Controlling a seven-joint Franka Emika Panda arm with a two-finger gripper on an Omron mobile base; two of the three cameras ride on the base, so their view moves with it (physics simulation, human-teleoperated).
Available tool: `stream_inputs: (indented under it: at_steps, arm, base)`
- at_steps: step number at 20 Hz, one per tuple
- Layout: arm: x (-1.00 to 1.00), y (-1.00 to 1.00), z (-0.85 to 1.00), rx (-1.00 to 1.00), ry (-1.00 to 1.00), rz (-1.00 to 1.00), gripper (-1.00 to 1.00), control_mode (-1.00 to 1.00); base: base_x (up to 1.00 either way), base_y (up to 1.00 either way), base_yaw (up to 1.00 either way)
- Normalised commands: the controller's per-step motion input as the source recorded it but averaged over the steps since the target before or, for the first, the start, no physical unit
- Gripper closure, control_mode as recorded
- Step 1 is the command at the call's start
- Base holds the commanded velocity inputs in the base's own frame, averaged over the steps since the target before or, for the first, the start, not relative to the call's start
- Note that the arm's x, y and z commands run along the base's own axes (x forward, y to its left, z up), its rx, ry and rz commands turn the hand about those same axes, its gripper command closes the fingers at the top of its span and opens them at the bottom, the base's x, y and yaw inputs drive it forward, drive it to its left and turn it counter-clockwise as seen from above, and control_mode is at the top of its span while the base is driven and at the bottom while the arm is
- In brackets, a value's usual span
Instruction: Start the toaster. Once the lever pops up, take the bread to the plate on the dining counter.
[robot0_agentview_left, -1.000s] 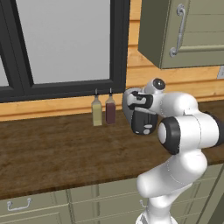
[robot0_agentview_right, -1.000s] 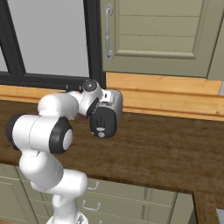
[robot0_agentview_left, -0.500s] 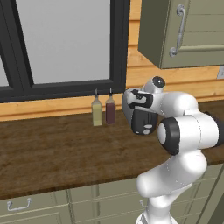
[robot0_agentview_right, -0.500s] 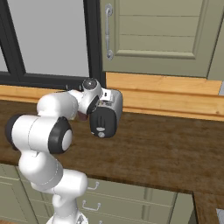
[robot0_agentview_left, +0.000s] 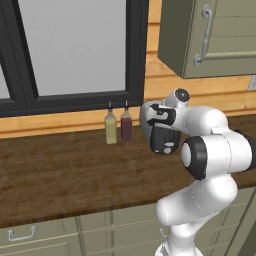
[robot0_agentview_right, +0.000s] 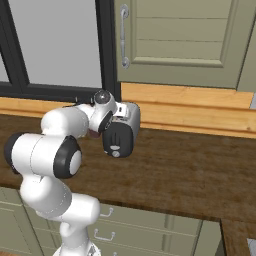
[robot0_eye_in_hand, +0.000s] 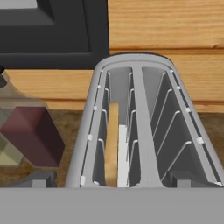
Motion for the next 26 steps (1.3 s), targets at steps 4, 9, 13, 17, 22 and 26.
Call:
stream_inputs:
  at_steps: [4,9,13,17,22,26]
  arm:
    - [-0.01,0.00,-0.03,0.00,0.00,0.00,-1.00,-1.00]
    - [-0.02,0.00,-0.01,0.00,0.00,0.00,-1.00,-1.00]
    - [0.00,0.00,0.00,0.00,0.00,0.00,-1.00,-1.00]
    - [0.00,0.00,0.00,0.00,0.00,0.00,-1.00,-1.00]
    - [0.00,0.00,0.00,0.00,0.00,0.00,-1.00,-1.00]
    - [0.00,0.00,0.00,0.00,0.00,0.00,-1.00,-1.00]
  base:
    - [0.00,0.00,0.00]
    - [0.00,0.00,0.00]
    - [0.00,0.00,0.00]
    - [0.00,0.00,0.00]
    - [0.00,0.00,0.00]
    - [0.00,0.00,0.00]
